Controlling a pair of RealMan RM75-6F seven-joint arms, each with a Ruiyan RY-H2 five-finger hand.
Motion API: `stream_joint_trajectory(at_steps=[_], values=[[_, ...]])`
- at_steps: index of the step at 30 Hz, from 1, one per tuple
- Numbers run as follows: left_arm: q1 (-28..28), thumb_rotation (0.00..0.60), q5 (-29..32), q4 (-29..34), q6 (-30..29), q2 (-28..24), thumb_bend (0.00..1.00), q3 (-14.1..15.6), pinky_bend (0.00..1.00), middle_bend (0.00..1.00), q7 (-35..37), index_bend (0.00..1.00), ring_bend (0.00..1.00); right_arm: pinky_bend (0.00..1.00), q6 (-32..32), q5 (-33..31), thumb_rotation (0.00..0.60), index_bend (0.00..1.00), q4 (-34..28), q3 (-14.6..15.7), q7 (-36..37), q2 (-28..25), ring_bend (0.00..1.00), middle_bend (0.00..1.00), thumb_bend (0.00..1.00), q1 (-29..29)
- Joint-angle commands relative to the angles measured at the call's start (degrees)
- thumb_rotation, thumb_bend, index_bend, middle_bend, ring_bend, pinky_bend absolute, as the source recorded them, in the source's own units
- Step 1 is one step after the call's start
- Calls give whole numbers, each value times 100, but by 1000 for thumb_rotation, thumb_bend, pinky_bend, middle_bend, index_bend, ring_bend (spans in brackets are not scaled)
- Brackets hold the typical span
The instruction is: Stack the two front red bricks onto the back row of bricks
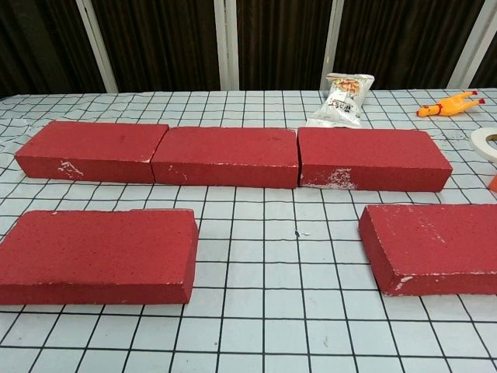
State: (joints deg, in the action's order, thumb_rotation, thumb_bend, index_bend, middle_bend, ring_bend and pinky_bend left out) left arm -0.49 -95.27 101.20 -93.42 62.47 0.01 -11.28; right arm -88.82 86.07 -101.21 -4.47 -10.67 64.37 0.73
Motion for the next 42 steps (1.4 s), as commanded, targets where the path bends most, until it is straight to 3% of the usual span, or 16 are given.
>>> stream_joint_trajectory(at_steps=[1, 12, 18, 30, 36, 42], values=[[16, 600, 4, -1, -31, -7, 0, -12, 28, 0, 24, 25, 0, 0, -26, -17, 600, 51, 6, -19, 17, 1, 0, 0, 183, -6], [78, 600, -49, -7, -139, -53, 0, -5, 28, 0, 117, 25, 0, 0, -141, 19, 600, 51, -50, -1, 9, -9, 0, 0, 183, -64], [94, 600, -11, 10, -145, -60, 0, -24, 28, 0, 79, 25, 0, 0, 98, -38, 600, 33, -163, 117, -11, -131, 0, 0, 183, -39], [44, 600, 6, 106, 53, 39, 0, 10, 28, 0, -106, 25, 0, 0, 1297, -158, 600, 12, -963, 495, -400, -523, 0, 0, 184, 361], [23, 600, -11, 116, 129, 79, 0, 33, 28, 0, -246, 25, 0, 0, 2168, -784, 600, 12, -1390, 457, -1071, -593, 0, 0, 183, 840], [-6, 600, 67, 138, 226, 107, 0, 21, 28, 0, -344, 25, 0, 0, 2519, -1637, 600, 12, -1669, 221, -1722, -395, 0, 0, 183, 1272]])
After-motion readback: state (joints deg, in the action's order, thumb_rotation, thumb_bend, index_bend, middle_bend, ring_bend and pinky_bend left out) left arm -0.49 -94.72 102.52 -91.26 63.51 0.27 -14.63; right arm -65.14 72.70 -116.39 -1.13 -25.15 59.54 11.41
